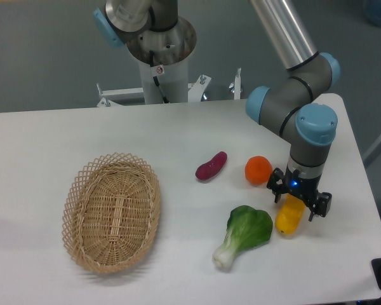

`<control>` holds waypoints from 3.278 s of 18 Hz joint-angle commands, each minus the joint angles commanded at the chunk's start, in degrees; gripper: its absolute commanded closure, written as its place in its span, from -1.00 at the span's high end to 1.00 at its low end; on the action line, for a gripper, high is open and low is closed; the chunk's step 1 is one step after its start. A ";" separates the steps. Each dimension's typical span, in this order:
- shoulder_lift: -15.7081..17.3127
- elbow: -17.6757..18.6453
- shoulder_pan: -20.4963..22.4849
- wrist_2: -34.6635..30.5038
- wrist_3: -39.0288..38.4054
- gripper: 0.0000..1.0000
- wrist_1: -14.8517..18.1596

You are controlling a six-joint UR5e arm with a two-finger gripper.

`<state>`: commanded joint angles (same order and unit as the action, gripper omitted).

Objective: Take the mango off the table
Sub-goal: 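Lower the gripper down around the yellow mango, then close the gripper fingers on the yellow mango, then lift the held mango up and carry it toward the basket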

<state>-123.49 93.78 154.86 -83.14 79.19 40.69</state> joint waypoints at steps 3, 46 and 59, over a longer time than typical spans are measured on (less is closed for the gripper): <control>-0.09 0.09 -0.18 -0.52 0.35 1.00 -0.09; 17.31 2.19 -7.91 4.75 -27.76 -0.23 -3.78; 19.95 4.57 -8.35 4.92 -28.04 -0.23 -2.29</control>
<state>-103.54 98.35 146.51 -78.22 51.15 38.41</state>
